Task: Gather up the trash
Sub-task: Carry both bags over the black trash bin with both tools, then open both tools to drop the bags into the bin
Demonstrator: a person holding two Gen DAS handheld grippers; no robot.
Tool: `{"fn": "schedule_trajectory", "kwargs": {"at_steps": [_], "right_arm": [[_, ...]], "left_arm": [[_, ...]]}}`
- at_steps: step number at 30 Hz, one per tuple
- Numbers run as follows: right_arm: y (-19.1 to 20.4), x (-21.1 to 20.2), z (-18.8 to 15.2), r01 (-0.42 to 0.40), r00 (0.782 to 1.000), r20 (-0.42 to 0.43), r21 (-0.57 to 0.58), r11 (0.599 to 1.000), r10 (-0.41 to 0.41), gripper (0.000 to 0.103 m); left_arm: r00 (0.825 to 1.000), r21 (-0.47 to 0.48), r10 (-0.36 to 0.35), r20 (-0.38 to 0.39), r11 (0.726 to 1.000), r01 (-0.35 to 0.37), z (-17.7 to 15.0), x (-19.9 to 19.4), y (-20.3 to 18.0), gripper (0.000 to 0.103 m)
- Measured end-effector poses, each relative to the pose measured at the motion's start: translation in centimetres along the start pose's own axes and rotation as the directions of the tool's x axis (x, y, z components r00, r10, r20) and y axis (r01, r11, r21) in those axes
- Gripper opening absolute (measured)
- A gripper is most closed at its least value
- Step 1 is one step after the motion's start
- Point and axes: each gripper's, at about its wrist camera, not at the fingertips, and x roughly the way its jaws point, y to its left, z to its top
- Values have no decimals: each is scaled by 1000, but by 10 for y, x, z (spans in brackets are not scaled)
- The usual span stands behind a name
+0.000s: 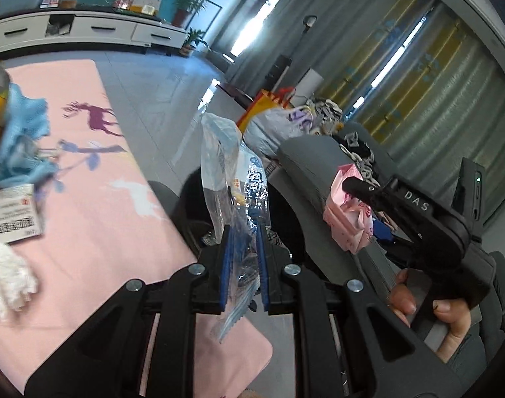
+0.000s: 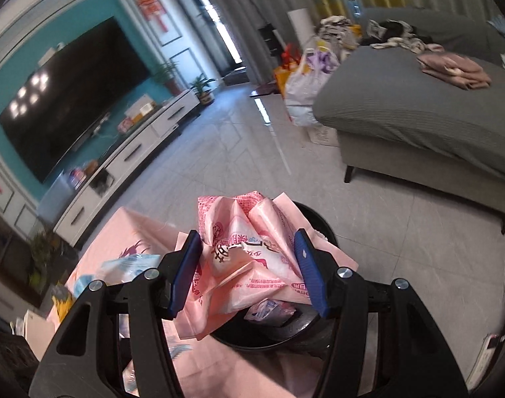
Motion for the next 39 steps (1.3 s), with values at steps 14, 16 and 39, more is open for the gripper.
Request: {"fn": "schedule_trajectory", "kwargs": {"at_steps": [14,16,39], "right_arm": [[-10,24,-4,-41,997,-61,55,998,45,58],[-9,26,-3,-29,997,-64,47,998,31,58],[-15,55,-6,61,985,-163,39,997,-53,58]], "left_arm": [[994,47,15,-109,999,-10,-2,67,-11,14],[993,33,7,-120,999,-3,-3,71,-11,14],[978,71,35,-206,997,-20,-7,114,-32,14]]}}
